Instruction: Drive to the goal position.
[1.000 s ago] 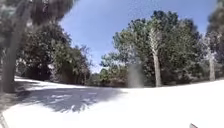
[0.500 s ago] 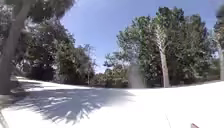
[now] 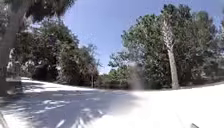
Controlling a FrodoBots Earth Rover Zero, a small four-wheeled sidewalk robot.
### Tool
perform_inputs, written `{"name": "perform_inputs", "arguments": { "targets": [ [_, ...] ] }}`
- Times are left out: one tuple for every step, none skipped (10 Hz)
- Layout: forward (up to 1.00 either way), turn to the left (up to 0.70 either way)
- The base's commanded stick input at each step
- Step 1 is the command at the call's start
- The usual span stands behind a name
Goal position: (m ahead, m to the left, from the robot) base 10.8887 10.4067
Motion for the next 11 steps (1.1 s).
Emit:
{"name": "perform_inputs", "arguments": {
  "targets": [
    [0.7, 0.14],
    [0.7, 0.14],
    [0.7, 0.14],
    [0.7, 0.14],
    [0.7, 0.14],
    [0.7, 0.14],
    [0.7, 0.14],
    [0.7, 0.14],
    [0.7, 0.14],
    [0.7, 0.14],
    [0.7, 0.14]
  ]
}}
